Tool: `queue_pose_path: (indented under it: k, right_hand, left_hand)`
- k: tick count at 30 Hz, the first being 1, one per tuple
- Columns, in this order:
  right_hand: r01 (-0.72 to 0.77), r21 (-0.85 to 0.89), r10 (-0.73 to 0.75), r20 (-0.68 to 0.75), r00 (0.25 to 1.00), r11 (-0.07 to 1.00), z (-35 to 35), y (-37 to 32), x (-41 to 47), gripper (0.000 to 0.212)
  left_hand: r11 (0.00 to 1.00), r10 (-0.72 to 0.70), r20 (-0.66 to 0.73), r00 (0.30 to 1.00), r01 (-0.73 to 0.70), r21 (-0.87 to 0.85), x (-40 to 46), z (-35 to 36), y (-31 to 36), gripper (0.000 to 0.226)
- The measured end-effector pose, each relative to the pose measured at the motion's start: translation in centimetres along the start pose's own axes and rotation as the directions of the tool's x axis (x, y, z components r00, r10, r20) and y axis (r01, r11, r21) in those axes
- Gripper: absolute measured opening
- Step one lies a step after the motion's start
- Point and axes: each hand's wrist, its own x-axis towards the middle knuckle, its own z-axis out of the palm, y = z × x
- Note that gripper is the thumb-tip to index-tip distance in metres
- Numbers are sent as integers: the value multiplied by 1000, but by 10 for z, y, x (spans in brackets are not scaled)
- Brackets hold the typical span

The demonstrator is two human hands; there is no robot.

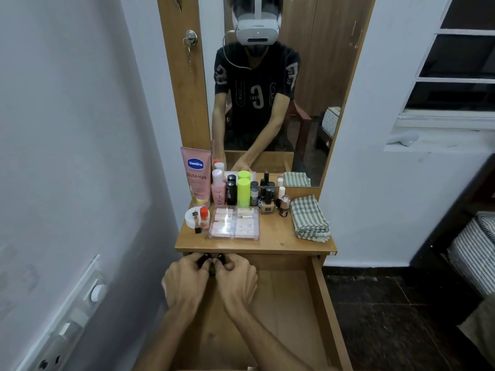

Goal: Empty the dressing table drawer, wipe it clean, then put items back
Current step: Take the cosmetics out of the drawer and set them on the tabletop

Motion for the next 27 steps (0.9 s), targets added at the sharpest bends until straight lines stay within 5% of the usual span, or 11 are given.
queue_pose_path:
  k: [10,16,27]
  right_hand:
    - [105,-51,-105,1,994,993,-23,6,-2,17]
    - [221,-14,-222,-34,975,975,-75,4,-1,14]
    - [344,-41,-345,-195,918,938,-158,-35,78,8]
  left_hand:
    - [980,-7,53,999,18,-197,-11,-16,10,8]
    - [924,166,69,984,-130,-360,-14,-31,40,13]
    - [867,386,-28,922,-374,-330,35,-29,154,13]
